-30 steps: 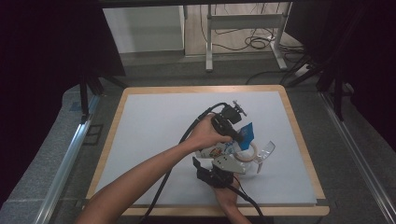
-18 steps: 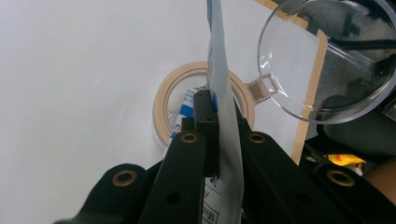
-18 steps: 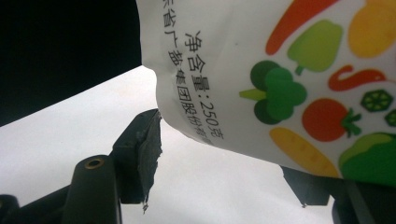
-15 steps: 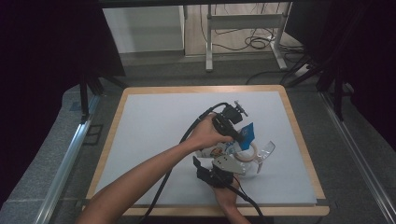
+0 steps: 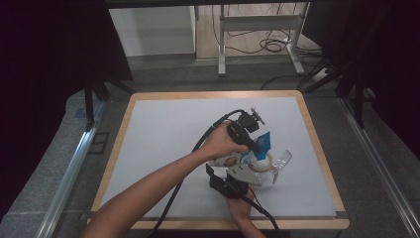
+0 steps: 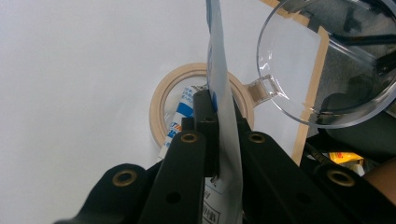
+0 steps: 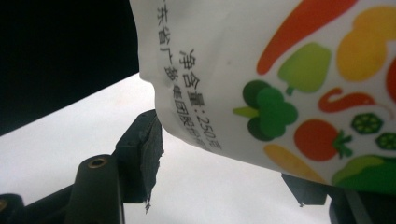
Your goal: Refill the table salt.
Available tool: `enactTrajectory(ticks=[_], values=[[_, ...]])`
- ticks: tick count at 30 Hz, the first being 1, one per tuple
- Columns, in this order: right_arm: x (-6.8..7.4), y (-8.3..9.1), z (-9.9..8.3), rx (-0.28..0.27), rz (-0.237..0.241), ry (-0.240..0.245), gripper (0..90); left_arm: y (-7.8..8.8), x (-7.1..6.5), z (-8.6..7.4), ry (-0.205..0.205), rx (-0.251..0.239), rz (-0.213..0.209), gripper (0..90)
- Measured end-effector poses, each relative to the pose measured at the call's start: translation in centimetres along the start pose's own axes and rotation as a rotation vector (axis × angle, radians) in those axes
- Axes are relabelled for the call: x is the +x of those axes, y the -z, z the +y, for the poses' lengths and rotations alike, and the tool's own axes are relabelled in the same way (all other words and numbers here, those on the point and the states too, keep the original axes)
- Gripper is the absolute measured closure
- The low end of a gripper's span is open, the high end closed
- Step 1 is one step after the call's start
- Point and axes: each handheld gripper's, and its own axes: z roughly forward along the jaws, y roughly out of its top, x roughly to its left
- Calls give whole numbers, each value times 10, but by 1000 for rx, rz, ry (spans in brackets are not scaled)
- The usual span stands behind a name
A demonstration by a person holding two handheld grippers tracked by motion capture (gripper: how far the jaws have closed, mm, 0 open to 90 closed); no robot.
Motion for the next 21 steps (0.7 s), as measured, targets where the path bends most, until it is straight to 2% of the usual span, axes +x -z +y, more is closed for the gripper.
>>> enactTrajectory(ticks=[6, 12, 21], values=[[-1, -1, 1, -13, -10, -6, 386, -1, -1, 3, -1, 16, 11, 900], [-1, 0, 1, -20, -29, -2, 397, 0, -4, 3, 4, 9, 22, 900], [0, 0, 1, -24, -31, -32, 412, 1, -6, 2, 7, -2, 33, 900]])
